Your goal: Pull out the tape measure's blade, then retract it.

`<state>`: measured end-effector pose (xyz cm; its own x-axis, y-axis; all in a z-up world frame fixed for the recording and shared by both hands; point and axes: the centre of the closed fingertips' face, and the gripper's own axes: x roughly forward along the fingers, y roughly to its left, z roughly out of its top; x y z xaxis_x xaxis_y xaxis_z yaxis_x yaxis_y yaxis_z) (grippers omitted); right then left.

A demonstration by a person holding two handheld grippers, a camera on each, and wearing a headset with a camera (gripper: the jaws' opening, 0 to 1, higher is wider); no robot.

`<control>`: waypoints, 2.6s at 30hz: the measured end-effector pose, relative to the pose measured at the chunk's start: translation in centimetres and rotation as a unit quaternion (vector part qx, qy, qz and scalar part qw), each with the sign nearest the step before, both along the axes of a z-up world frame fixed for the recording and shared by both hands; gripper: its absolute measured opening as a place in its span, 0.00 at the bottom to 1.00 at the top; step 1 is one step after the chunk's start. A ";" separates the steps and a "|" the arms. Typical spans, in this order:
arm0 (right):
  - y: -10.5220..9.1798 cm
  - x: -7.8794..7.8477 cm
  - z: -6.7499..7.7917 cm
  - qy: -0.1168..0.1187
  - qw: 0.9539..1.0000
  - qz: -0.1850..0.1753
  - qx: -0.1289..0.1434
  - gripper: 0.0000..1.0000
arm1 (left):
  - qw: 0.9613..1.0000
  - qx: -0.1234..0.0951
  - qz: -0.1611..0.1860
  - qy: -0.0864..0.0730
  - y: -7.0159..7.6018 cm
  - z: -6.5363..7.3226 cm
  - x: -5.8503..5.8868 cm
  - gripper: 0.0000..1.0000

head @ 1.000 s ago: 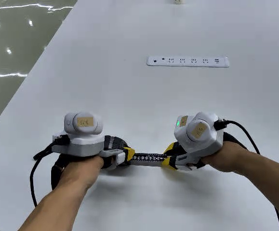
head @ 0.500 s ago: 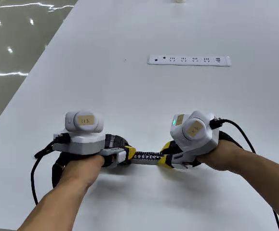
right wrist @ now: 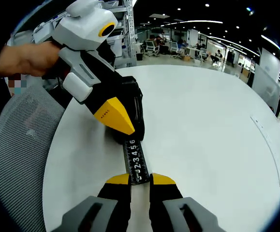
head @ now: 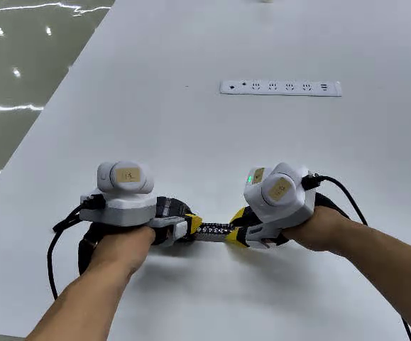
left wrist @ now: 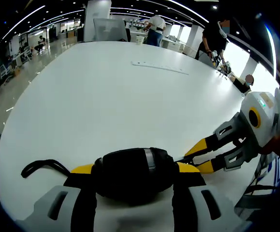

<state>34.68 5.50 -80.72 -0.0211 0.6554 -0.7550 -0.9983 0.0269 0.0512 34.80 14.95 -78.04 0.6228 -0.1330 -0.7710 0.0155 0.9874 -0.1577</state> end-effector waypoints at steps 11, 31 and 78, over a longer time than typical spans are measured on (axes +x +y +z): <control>0.8 -0.1 0.0 -0.002 1.000 0.007 0.005 0.10 | 1.000 -0.002 0.001 0.001 0.1 0.0 0.1 0.59; 2.4 -0.4 0.0 -0.001 1.000 0.013 0.013 0.11 | 1.000 -0.006 0.001 0.004 0.2 -0.1 0.1 0.59; 5.0 -1.0 0.2 -0.035 0.997 0.069 0.016 0.14 | 1.000 -0.015 0.002 0.010 0.1 0.0 0.0 0.62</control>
<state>33.71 10.46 -80.52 -0.0611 0.6730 -0.7371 -0.9936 -0.1117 -0.0196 34.78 15.01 -78.08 0.6084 -0.1542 -0.7785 0.0087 0.9822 -0.1877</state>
